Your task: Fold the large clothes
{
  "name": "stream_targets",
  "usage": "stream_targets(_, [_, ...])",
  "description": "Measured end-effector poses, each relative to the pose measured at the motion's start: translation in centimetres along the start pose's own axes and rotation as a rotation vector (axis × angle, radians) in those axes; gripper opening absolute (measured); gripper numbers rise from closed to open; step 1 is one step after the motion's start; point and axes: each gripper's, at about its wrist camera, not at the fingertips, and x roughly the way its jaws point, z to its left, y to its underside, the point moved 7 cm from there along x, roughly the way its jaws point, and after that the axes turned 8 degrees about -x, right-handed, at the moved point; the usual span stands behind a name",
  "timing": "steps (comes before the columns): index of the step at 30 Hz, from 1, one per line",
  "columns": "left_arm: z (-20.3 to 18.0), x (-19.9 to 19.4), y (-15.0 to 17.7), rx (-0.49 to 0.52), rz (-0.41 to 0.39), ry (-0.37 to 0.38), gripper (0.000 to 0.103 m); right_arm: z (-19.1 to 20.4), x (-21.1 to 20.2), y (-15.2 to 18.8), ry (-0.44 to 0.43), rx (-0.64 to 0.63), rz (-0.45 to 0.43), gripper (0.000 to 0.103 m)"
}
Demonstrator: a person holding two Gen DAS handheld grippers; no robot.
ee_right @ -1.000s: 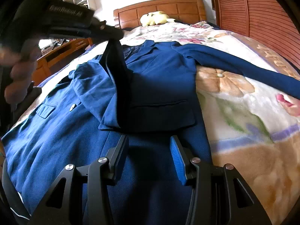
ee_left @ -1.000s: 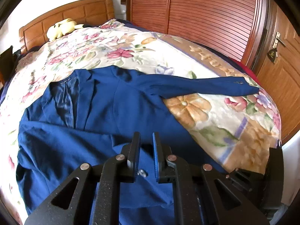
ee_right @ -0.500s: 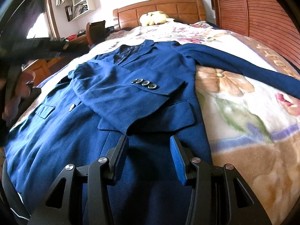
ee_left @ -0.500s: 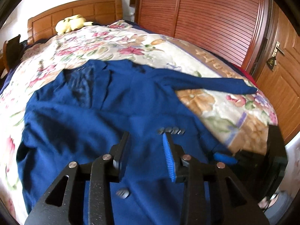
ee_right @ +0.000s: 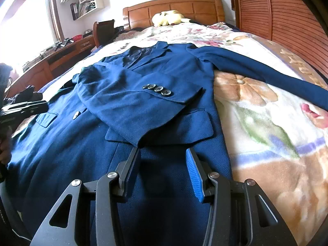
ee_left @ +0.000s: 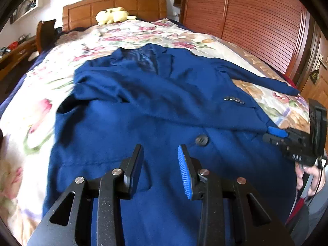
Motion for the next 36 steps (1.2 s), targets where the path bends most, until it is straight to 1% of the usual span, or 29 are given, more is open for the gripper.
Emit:
stream_targets(3, [0.8,-1.1,0.7,0.004,-0.014,-0.014,0.036,0.0,0.1,0.0,-0.001,-0.003,0.006,0.048])
stream_targets(8, [2.3,-2.7,2.3,-0.023,-0.034,-0.030,0.036,0.1,0.4,-0.1,0.001,-0.016,0.016,0.051])
stream_targets(12, [3.4,-3.6,3.7,-0.028,-0.043,-0.068,0.036,0.2,0.3,-0.1,0.008,-0.022,0.017,0.051])
stream_targets(21, [5.5,-5.3,5.1,-0.098,-0.051,-0.067,0.036,0.1,0.1,-0.2,0.010,-0.037,0.031,0.051])
stream_targets(25, [6.4,-6.1,5.6,-0.111,-0.061,-0.074,0.036,-0.2,-1.1,-0.1,-0.017,-0.045,0.047,0.051])
stream_targets(28, [6.8,-6.5,6.0,-0.116,-0.063,-0.080,0.036,-1.4,-2.6,-0.4,-0.015,-0.037,0.052,0.051])
stream_targets(30, [7.1,-6.7,6.1,-0.119,-0.067,-0.084,0.036,-2.9,-4.1,-0.8,0.011,-0.035,0.038,0.051])
stream_targets(34, [7.6,-6.9,6.3,-0.141,-0.071,-0.075,0.036,-6.9,-6.4,-1.8,0.104,-0.061,0.027,0.051])
stream_targets(36, [7.6,-7.0,6.3,-0.145,-0.075,-0.072,0.036,-9.8,-7.0,-2.1,0.148,-0.058,0.039,0.051])
